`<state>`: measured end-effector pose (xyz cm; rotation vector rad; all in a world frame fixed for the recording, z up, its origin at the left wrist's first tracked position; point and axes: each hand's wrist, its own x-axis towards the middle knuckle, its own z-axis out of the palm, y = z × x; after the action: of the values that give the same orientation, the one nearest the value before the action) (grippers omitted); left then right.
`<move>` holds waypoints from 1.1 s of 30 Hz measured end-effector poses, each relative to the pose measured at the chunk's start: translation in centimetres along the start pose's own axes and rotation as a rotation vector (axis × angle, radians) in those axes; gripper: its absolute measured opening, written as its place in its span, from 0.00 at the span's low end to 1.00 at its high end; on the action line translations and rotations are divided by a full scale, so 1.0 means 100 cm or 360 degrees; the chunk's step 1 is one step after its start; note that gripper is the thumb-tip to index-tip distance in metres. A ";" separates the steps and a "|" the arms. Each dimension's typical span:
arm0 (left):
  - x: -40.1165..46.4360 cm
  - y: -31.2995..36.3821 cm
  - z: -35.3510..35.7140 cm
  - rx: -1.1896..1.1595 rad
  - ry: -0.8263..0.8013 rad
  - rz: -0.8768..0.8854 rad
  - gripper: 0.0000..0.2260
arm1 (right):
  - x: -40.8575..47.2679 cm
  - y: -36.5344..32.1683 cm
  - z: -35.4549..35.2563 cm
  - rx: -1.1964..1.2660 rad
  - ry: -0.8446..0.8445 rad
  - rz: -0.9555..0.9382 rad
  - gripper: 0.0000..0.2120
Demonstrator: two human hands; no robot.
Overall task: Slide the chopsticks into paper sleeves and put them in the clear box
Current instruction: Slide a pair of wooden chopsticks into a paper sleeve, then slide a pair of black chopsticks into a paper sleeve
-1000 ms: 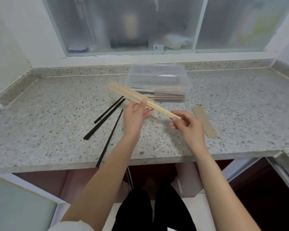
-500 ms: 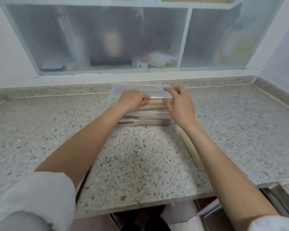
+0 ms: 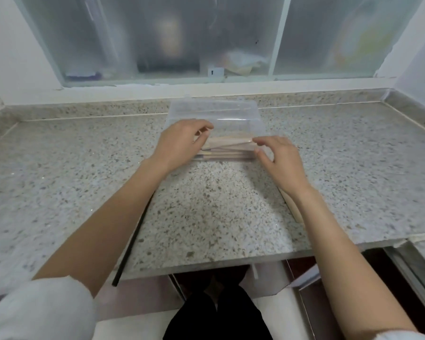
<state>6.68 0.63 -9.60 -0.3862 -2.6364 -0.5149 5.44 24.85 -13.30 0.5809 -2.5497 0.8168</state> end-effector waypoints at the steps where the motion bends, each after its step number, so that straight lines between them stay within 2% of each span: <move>1: -0.021 0.005 -0.004 -0.0048 0.0071 -0.0014 0.10 | -0.017 0.000 -0.005 -0.0011 0.0038 0.0060 0.12; 4: -0.084 0.004 -0.010 -0.0099 0.0107 -0.0214 0.08 | -0.059 0.012 -0.008 -0.0263 0.0002 0.0299 0.12; 7: -0.140 -0.010 -0.007 -0.0012 0.0001 -0.0461 0.09 | -0.088 0.024 0.001 -0.0581 -0.0179 0.0467 0.16; 12: -0.194 -0.025 -0.002 0.0186 -0.0301 -0.0805 0.19 | -0.113 0.011 0.008 -0.0716 -0.0280 0.0365 0.14; 16: -0.199 -0.021 -0.002 0.0137 -0.0313 -0.0788 0.14 | -0.114 -0.003 0.012 -0.0437 -0.0293 0.0372 0.10; 20: -0.197 -0.019 -0.005 -0.0029 -0.0282 -0.0780 0.15 | -0.104 -0.009 0.014 -0.0272 -0.0384 0.0494 0.10; 23: -0.192 -0.021 -0.013 -0.0198 -0.0271 -0.0857 0.12 | -0.090 -0.009 0.012 -0.0309 -0.0548 0.0663 0.12; 28: -0.183 -0.022 -0.023 -0.0139 -0.0458 -0.0878 0.06 | -0.070 -0.014 0.002 -0.0362 -0.0927 0.0904 0.15; 31: -0.186 -0.016 -0.021 -0.0103 -0.0470 -0.0856 0.07 | -0.068 -0.022 -0.001 -0.0325 -0.0960 0.0991 0.21; 33: -0.190 -0.012 -0.018 -0.0094 -0.0346 -0.0807 0.07 | -0.073 -0.025 -0.001 -0.0250 -0.0895 0.0997 0.17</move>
<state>23.50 -4.71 -17.04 0.2369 -2.9364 -0.7431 12.82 24.94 -15.69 -0.0812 -3.3508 0.6924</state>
